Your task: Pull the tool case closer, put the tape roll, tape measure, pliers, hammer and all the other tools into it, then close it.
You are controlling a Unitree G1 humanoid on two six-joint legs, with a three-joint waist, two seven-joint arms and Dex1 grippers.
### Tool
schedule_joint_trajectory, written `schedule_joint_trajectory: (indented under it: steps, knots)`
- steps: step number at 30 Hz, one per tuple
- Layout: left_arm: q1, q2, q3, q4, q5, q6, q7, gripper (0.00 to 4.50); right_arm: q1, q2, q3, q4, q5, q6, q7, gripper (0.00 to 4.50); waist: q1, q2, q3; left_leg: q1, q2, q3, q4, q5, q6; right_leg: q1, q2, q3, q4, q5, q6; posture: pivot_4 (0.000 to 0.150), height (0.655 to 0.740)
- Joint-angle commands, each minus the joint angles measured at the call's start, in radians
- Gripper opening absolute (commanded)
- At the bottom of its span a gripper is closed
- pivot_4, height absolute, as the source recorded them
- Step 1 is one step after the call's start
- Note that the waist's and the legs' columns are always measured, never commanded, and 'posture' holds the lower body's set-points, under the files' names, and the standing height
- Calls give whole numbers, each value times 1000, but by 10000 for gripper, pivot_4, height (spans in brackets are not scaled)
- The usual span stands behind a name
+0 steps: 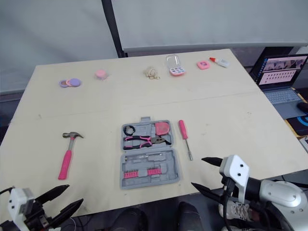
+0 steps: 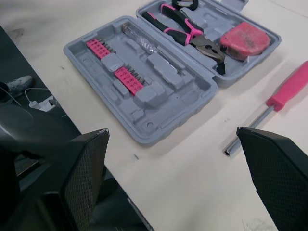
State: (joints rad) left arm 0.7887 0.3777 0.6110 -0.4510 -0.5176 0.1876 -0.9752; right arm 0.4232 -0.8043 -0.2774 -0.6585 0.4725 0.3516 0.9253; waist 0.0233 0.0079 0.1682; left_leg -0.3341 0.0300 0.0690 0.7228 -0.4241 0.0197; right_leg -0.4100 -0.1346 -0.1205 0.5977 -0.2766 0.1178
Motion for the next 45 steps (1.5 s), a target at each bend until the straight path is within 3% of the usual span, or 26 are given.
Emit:
schedule_joint_trajectory:
  steps: [1,4,33,35,38,42,45]
  knots:
    - [38,-21,16,40,-1,-104,-30,44638,11,11,-1,-4,6,-22,12,45000,-1,0,0,0,0,0,0,0,0,0,0,0,0,0,-1,1500,7287]
    - [35,-27,0,65,7,-147,-26,44638,14,11,1,2,1,-26,13,45000,-1,0,0,0,0,0,0,0,1,0,0,0,0,-7,-13,1500,7287]
    - [9,-52,-87,76,-25,-235,71,44638,20,-15,-28,17,7,-28,50,45000,-1,-1,0,1,0,2,0,-2,2,0,1,0,1,-7,-12,1500,7287]
    - [4,-51,-77,51,-39,-206,116,44638,14,-23,-33,11,18,-28,62,45000,-1,-1,0,1,0,2,0,-2,2,0,1,0,1,-7,-12,1500,7287]
    - [-34,-35,-47,-21,-43,-72,293,44638,-23,-32,-47,-13,58,-15,70,45000,0,-1,0,1,0,2,0,-2,2,0,1,0,1,-7,-12,1500,7287]
    - [-250,70,11,-109,-118,267,620,44638,-165,-26,-30,-45,151,28,39,45000,3,-2,0,2,0,1,0,0,1,1,1,1,4,-1,-2,1500,7287]
    - [-327,108,26,-167,-174,414,721,44638,-221,-23,-12,-48,166,45,31,45000,1,-2,0,2,0,-2,0,1,-2,0,1,0,6,1,1,1500,7287]
